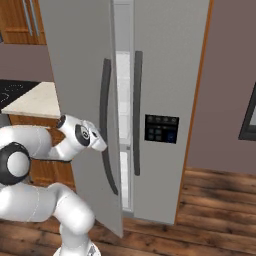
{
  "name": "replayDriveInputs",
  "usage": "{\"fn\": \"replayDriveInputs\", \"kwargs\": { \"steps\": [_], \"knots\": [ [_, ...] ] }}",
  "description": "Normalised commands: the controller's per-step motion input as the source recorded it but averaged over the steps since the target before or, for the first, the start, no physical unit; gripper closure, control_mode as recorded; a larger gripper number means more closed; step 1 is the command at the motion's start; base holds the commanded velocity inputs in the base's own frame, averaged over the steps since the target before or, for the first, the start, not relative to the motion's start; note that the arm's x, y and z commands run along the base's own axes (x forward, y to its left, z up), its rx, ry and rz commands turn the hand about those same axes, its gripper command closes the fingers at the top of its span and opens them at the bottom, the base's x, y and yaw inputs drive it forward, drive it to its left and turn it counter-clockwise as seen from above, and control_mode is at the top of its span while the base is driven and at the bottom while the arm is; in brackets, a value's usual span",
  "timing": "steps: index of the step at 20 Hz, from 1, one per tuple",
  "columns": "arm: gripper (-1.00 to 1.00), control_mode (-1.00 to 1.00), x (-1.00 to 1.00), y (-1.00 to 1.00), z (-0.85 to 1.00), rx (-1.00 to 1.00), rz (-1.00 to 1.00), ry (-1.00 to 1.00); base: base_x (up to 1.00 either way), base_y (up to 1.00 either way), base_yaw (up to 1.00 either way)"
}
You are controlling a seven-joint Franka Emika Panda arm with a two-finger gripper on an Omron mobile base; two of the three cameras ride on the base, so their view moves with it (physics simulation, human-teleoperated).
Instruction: There's a chicken drumstick in the fridge that needs to be moved to the freezer for freezing. Pick up the chicken drumstick from the fridge, place it on any shelf in the freezer, and close the fridge and freezer doors when done.
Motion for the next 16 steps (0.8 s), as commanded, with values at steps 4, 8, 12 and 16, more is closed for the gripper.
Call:
{"fn": "replayDriveInputs", "kwargs": {
  "steps": [4,8,12,16],
  "knots": [
    [-1.0,-1.0,0.76,-0.45,0.0,0.11,0.0,-0.01,0.0,0.0,0.0],
    [-1.0,-1.0,0.79,-0.39,0.0,0.09,0.0,0.0,0.0,0.0,0.0],
    [-1.0,-1.0,0.77,-0.4,0.0,0.1,0.0,0.0,0.0,0.0,0.0],
    [-1.0,-1.0,0.74,-0.4,0.0,0.1,0.0,0.0,0.0,0.0,0.0]
  ]
}}
